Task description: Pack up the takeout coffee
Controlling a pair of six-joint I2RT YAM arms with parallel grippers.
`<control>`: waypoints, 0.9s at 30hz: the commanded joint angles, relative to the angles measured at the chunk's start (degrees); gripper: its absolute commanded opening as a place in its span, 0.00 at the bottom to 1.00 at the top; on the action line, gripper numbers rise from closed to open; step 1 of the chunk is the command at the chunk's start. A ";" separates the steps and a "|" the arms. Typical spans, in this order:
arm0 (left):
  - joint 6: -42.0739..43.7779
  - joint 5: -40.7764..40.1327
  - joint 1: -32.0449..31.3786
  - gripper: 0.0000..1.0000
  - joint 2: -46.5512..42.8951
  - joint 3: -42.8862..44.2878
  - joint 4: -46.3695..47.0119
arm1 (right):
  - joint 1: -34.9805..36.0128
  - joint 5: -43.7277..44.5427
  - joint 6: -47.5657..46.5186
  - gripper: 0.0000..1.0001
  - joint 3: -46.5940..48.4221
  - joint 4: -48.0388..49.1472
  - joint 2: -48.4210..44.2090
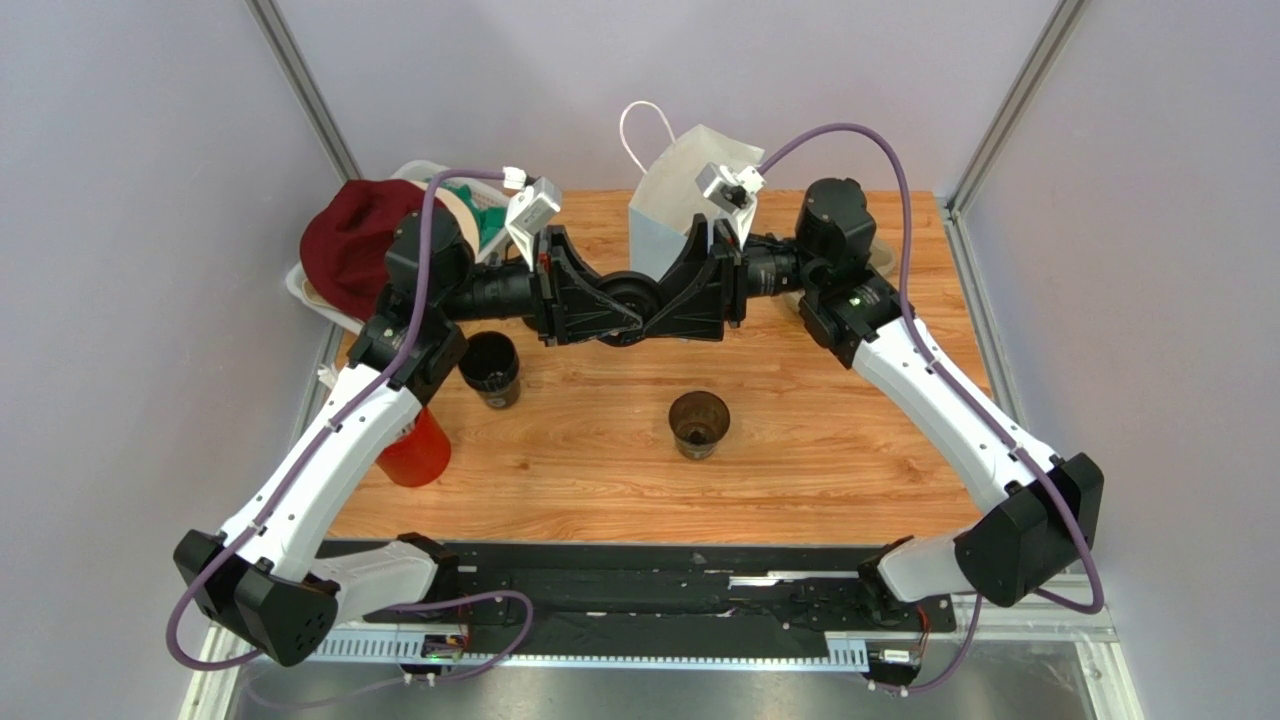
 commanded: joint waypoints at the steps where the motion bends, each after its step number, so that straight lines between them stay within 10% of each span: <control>1: -1.73 1.11 0.33 0.18 -0.10 -0.62 2.89 | 0.03 -1.83 4.90 0.46 0.60 6.70 0.67; 12: -2.96 1.20 1.21 0.22 -0.27 -1.06 5.53 | 0.65 -3.24 3.51 0.17 -0.19 6.18 1.03; 21: -2.35 1.37 1.74 0.58 -0.89 -0.97 4.39 | 0.65 -3.59 -1.06 0.15 1.56 -0.06 0.32; 27: -0.68 2.25 1.74 0.64 -0.63 -0.71 3.51 | 1.00 -4.12 -7.21 0.15 4.81 -8.75 0.50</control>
